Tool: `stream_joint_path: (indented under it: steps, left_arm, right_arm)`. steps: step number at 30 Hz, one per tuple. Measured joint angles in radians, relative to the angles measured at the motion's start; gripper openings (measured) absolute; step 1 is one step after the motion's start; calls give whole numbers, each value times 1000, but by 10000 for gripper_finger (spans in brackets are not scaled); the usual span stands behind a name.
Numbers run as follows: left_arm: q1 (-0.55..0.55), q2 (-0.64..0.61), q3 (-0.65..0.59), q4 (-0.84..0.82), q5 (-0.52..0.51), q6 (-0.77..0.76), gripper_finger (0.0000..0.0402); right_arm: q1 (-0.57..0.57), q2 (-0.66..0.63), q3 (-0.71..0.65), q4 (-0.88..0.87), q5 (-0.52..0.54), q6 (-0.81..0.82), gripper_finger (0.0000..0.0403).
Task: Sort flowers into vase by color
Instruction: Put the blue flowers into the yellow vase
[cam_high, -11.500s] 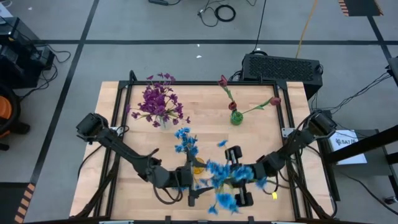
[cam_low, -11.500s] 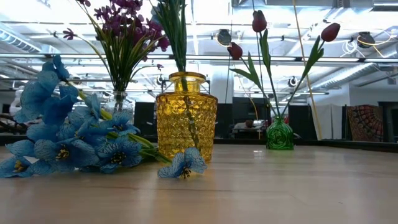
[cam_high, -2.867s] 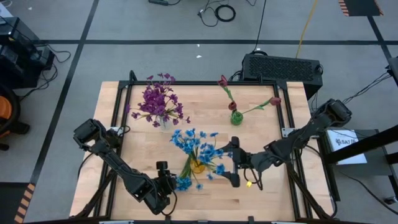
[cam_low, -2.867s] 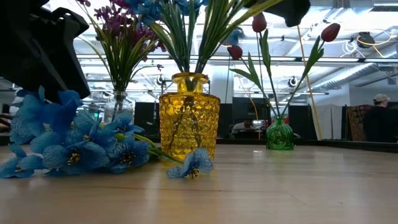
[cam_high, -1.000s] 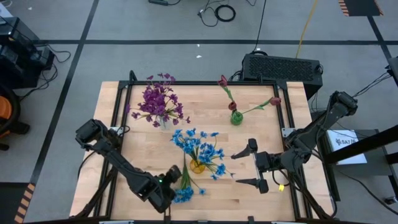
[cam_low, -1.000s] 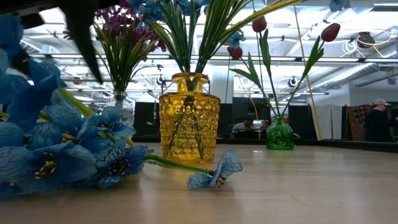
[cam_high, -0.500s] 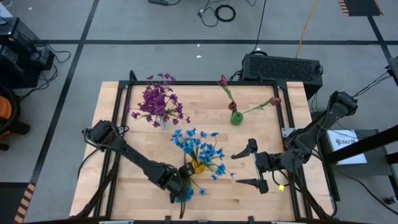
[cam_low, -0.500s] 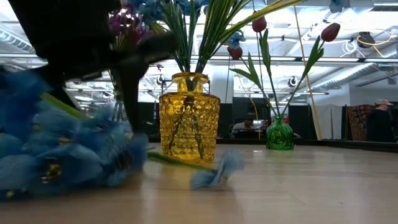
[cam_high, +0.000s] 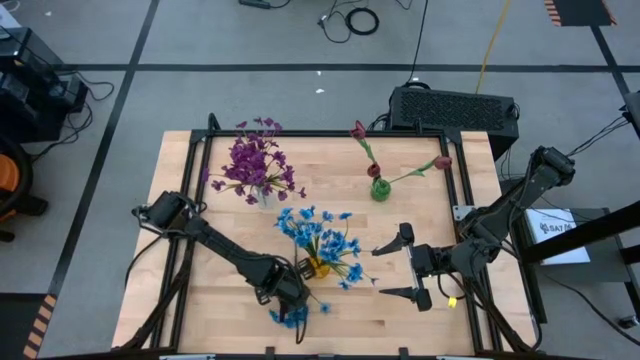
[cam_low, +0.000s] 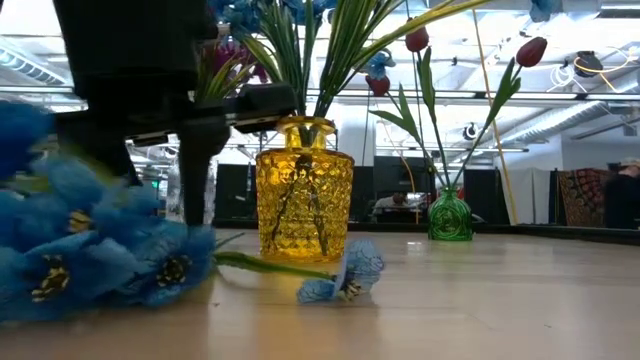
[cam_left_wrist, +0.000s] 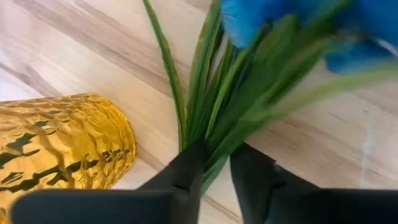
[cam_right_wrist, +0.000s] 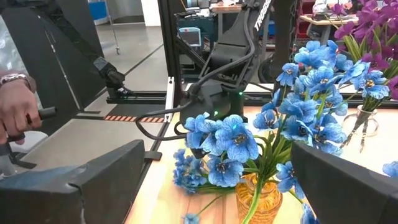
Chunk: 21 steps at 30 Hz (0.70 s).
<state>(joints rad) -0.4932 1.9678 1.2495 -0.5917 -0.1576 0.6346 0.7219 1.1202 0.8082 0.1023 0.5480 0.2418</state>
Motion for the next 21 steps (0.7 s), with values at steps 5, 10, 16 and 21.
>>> stream_joint_path:
  steps: [5, 10, 16, 21]
  left_arm:
    - [-25, 1, 0, 5, -52, -6, 20]
    - [-48, 1, 0, 6, -110, -111, 11]
    - [-98, -49, 28, -30, -116, -240, 12]
    - [-160, -130, 48, -49, -166, -329, 13]
  right_arm:
    - [0, 0, 0, 0, 0, 0, 396]
    - [0, 0, 0, 1, 0, 0, 396]
    - [0, 0, 0, -1, 0, 0, 396]
    - [0, 0, 0, 2, 0, -3, 396]
